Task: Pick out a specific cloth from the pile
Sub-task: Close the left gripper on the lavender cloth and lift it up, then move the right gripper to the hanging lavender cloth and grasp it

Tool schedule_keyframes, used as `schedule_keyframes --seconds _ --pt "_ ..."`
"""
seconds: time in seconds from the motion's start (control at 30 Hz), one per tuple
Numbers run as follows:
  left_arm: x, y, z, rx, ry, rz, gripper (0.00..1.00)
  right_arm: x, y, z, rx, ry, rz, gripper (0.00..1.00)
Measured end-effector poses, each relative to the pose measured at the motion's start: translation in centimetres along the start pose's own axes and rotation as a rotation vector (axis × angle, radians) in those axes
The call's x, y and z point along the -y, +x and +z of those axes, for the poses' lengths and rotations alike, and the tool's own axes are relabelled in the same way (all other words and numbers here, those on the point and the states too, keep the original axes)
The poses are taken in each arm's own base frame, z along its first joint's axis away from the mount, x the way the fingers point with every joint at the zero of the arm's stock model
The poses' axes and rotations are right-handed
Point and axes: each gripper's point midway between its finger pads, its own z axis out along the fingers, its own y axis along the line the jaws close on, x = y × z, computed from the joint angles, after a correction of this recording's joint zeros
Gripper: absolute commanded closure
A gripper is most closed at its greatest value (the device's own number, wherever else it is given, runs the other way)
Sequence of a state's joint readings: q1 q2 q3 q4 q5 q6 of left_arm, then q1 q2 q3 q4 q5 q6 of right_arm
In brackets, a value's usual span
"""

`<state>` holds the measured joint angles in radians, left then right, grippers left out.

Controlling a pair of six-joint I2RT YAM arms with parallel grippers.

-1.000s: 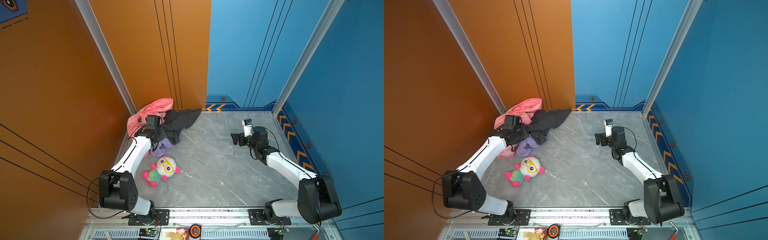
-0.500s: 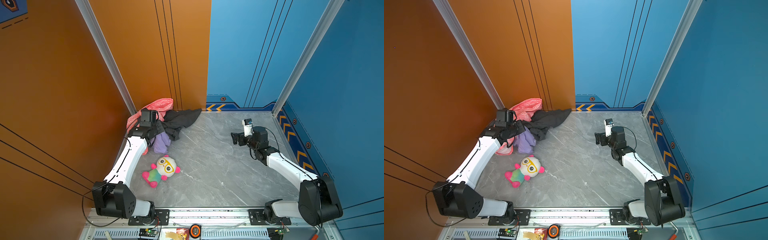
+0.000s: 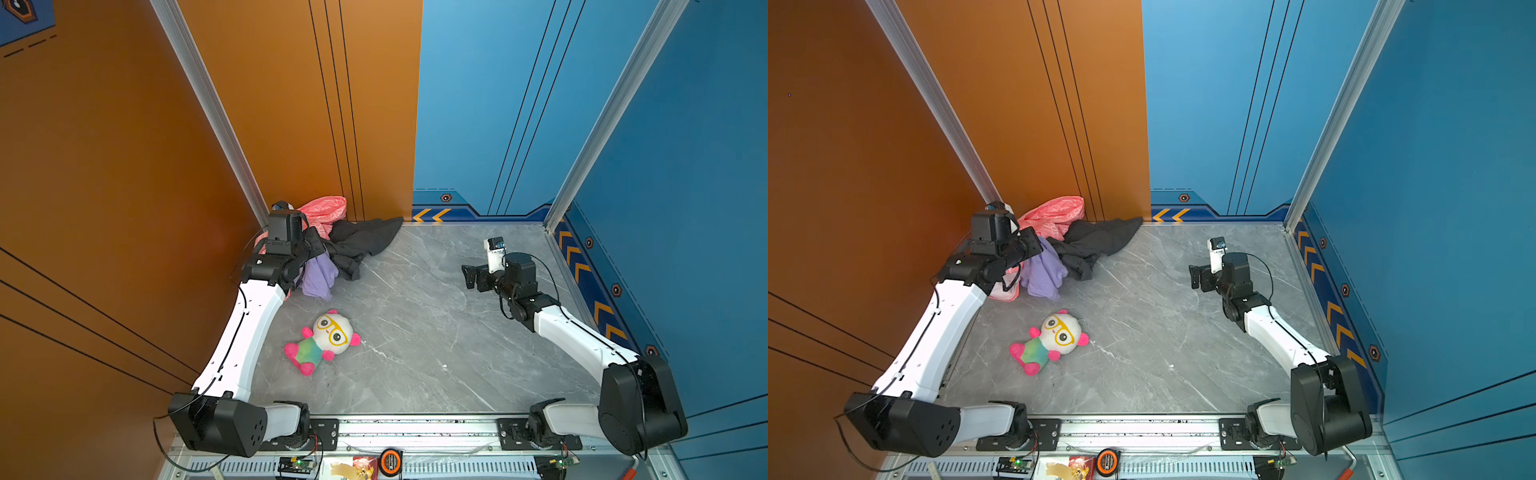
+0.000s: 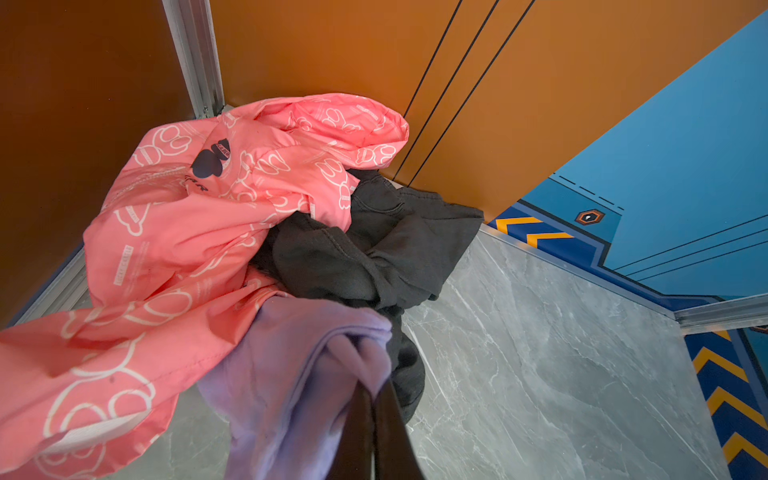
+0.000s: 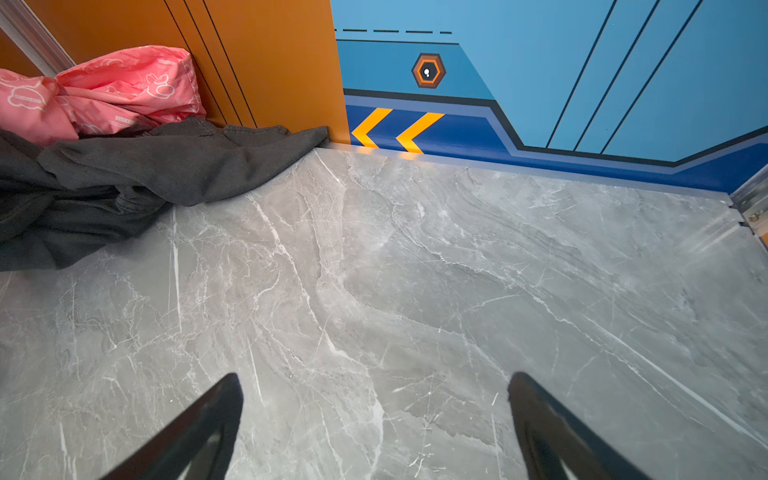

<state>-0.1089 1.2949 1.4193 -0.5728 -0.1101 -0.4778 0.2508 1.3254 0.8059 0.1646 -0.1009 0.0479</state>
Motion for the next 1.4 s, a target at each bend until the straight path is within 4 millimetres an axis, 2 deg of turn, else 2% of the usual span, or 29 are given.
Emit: schedule_keyframes --seconds 0.37,0.67,0.93,1.13,1.4 --pt "2.1 -4.4 -3.6 0.123 0.073 0.005 1.00 0.0 -0.4 -0.3 0.013 -0.001 -0.009 0.00" --pt "5.9 -11.1 -8.1 0.293 0.202 0.019 1.00 -0.1 -1.2 -0.4 0.022 0.000 -0.034 0.00" --pt "8.7 -13.9 -9.5 0.341 0.305 0.048 1.00 -0.2 -3.0 -0.7 0.043 0.001 -0.036 0.00" --pt "12.2 -15.8 -10.3 0.349 0.442 0.073 1.00 -2.0 -6.6 -1.5 0.105 -0.073 -0.046 0.00" --pt "17.1 -17.8 -11.7 0.362 0.627 0.077 1.00 -6.4 -16.1 -4.5 0.274 -0.255 -0.072 0.03"
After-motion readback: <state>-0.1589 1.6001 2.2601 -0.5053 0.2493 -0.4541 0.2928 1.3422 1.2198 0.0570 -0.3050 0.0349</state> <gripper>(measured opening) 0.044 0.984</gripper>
